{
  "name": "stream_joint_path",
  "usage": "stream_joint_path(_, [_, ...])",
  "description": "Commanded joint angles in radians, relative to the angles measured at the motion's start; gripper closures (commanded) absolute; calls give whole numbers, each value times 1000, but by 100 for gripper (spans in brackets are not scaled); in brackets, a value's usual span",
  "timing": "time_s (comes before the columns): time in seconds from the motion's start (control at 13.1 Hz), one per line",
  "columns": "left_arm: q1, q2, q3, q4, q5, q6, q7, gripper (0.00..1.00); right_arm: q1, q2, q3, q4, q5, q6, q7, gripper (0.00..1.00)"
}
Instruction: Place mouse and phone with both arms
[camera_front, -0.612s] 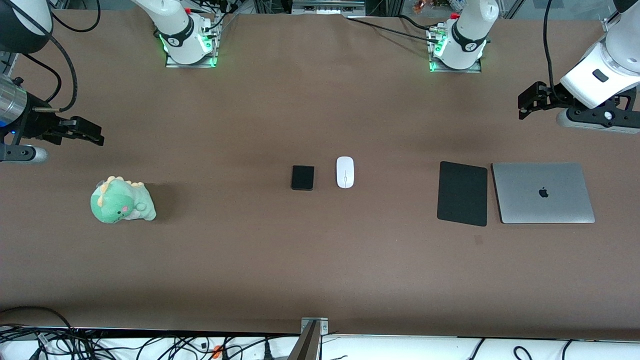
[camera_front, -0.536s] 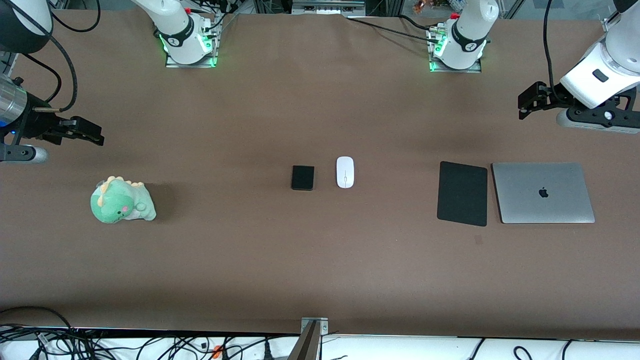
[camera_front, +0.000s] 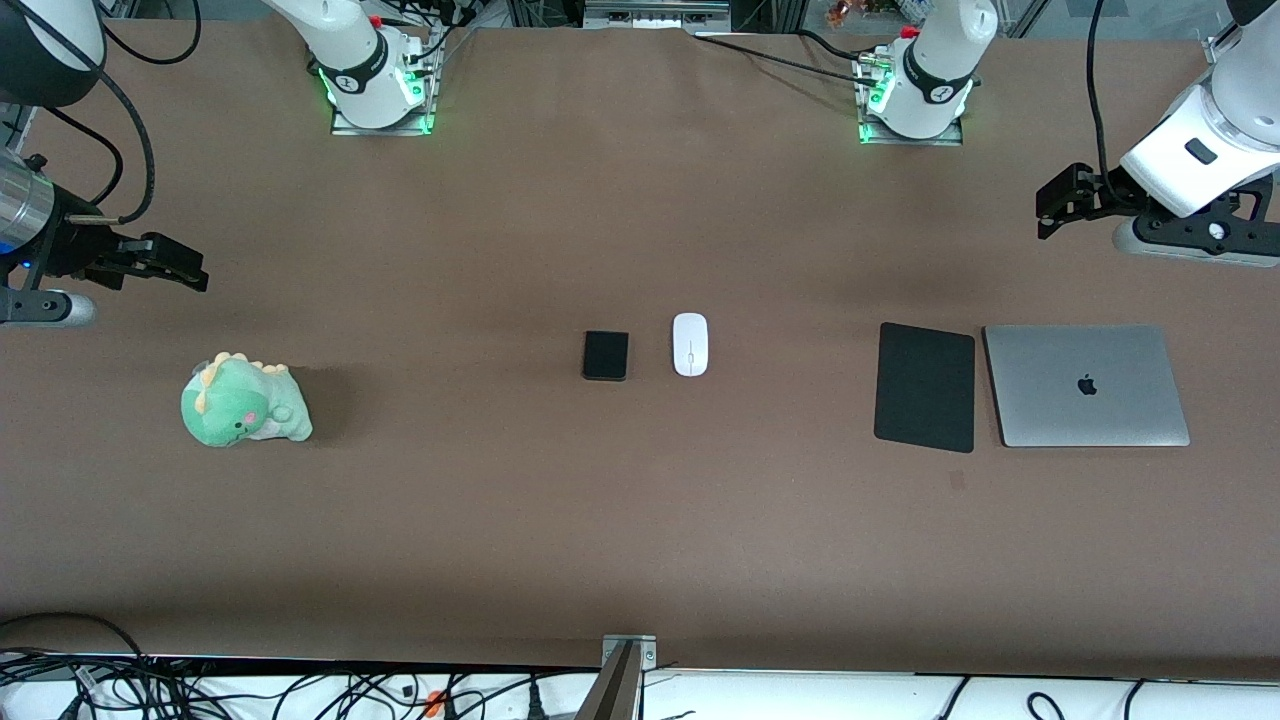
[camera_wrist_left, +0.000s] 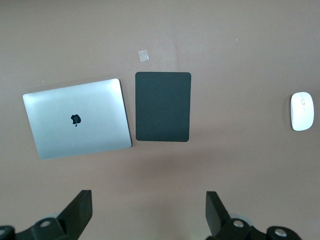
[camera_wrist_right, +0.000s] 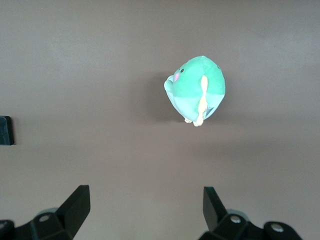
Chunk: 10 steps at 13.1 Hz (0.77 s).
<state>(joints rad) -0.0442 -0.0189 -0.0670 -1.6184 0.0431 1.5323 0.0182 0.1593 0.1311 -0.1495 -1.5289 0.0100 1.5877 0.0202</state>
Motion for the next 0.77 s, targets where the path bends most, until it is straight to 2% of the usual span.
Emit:
stream_joint_path(0.0, [0,13,-2,31,1,-21,8,0,-3,5,-1,19,-2,-6,-17,0])
stream_joint_path(0.15, [-3,17,-2,28,-11,-23,11,0,-3,5,1,19,-2,-6,-17,0])
stream_joint_path(0.54, [-14,91,-4,22,-15,-124,19,0,-3,5,-1,19,-2,-6,-17,0])
stream_joint_path(0.69, [-16,137,-5,14,-75,-144,20,0,-3,5,1,19,-2,-6,-17,0])
